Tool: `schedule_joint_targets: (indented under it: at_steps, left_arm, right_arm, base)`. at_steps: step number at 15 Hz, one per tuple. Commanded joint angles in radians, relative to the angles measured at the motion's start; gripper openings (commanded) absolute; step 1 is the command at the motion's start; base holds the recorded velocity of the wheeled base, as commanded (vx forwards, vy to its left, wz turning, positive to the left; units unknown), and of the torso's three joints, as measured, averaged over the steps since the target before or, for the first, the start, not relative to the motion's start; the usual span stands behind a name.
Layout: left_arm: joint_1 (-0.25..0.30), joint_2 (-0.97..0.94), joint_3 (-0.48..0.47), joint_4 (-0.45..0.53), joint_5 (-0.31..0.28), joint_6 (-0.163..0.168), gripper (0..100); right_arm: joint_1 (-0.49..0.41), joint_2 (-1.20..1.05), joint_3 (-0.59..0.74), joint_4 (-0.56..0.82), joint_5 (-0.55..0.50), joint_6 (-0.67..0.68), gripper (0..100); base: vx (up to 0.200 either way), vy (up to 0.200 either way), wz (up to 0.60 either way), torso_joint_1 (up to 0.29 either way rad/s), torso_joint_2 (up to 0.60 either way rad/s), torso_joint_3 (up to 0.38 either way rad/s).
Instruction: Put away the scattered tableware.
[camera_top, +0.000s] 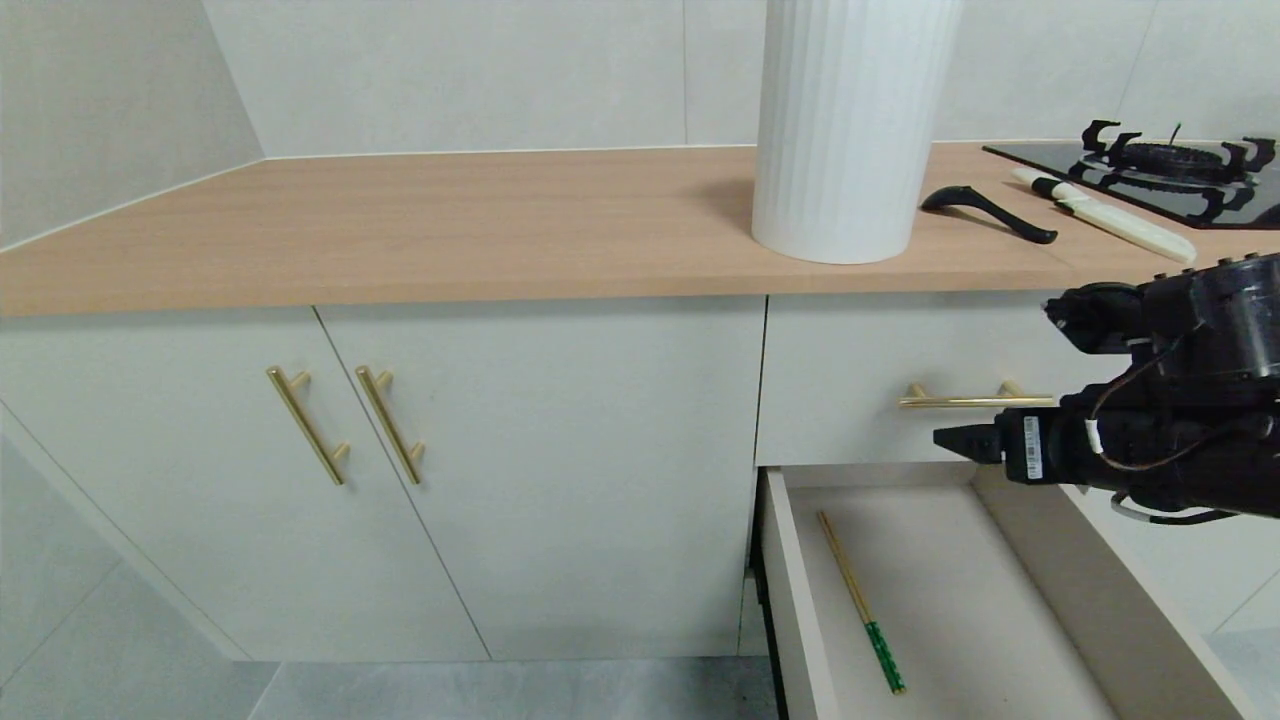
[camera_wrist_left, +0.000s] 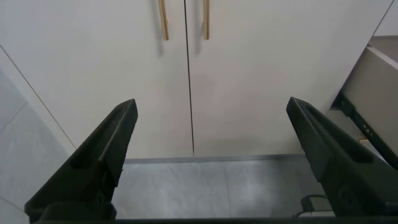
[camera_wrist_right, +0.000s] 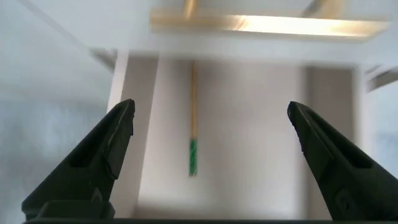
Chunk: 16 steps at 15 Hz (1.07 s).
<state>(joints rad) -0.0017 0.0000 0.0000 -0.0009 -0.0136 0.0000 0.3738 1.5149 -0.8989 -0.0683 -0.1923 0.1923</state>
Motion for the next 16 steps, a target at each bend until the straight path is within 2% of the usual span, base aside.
schedule_joint_targets:
  at_steps: [1,4,8,16]
  left_arm:
    - [0.0,0.0,0.0,-0.001,0.0,0.0,100]
    - [0.0,0.0,0.0,-0.001,0.0,0.0,100]
    - [0.0,0.0,0.0,-0.001,0.0,0.0,100]
    - [0.0,0.0,0.0,-0.001,0.0,0.0,100]
  right_arm:
    - [-0.036,-0.056,0.002,-0.025,0.002,-0.017,100]
    - [-0.082,-0.071,0.003,-0.079,0.002,-0.024,100]
    - [-0.11,-0.071,0.005,-0.09,0.002,-0.034,100]
    - [-0.135,-0.051,0.002,-0.091,0.005,-0.039,100]
  base:
    - [0.0,0.0,0.0,0.0,0.0,0.0]
    - [0.0,0.0,0.0,0.011,-0.04,-0.024]
    - [0.0,0.0,0.0,0.061,-0.26,-0.26]
    - [0.0,0.0,0.0,0.176,-0.5,-0.293]
